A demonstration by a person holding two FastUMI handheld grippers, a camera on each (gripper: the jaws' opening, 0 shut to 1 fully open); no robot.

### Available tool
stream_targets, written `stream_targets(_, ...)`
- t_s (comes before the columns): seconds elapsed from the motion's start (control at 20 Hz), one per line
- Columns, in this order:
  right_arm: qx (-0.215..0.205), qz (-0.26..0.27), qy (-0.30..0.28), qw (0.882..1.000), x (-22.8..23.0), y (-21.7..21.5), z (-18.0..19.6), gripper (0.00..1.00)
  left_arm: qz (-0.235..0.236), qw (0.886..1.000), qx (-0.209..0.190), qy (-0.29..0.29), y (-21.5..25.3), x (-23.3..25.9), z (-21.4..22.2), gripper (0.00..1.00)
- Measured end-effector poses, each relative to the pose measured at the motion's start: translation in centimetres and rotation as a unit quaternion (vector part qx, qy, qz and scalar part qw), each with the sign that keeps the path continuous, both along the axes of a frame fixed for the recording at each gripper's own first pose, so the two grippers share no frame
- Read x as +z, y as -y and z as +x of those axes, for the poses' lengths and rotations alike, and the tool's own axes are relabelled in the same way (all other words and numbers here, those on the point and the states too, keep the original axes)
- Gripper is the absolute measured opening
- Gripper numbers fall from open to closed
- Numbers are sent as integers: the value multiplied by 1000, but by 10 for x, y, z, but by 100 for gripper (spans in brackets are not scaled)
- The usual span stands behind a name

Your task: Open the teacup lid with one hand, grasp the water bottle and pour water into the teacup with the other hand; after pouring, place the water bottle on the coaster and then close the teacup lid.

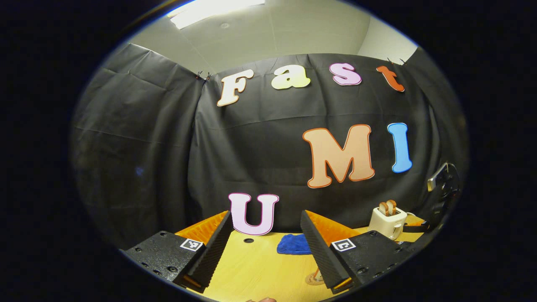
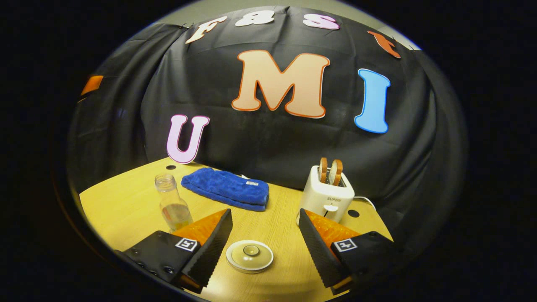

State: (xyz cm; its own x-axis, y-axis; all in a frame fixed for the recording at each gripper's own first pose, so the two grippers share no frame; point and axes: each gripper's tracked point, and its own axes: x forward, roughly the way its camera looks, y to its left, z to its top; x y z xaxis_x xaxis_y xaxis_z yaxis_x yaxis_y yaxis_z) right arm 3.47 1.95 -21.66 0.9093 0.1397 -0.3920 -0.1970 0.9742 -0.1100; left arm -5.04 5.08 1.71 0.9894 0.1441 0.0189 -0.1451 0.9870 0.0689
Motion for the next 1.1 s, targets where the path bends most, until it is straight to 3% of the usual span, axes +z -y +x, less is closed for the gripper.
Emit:
stream_targets(0.05,2,-4,-4,1000,-8,0,1,100,2,1000,3,0,-2,0,-1,93)
stream_targets(0.1,4,-8,-10,1000,-14,-1,1,96,3,1000,6,0,-5,1,-3,93)
stream_targets(0.15,5,-11,-16,1000,-22,-2,0,100,4,1000,9,0,-7,1,-4,95)
stream_targets(0.2,7,-14,-23,1000,-28,-2,-1,96,5,1000,13,0,-9,1,-6,93)
stream_targets(0.45,18,-23,-51,998,-58,-8,0,100,11,1000,28,-8,-20,-4,-11,93)
stream_targets(0.55,17,-27,-60,998,-67,-7,-1,96,14,999,28,-9,-20,-4,-11,93)
stream_targets(0.8,18,-30,-86,996,-86,-7,-6,77,15,999,29,-16,-20,-9,-9,94)
stream_targets(1.1,32,-39,-108,993,-105,-13,-11,77,16,999,31,-23,-21,-14,-9,94)
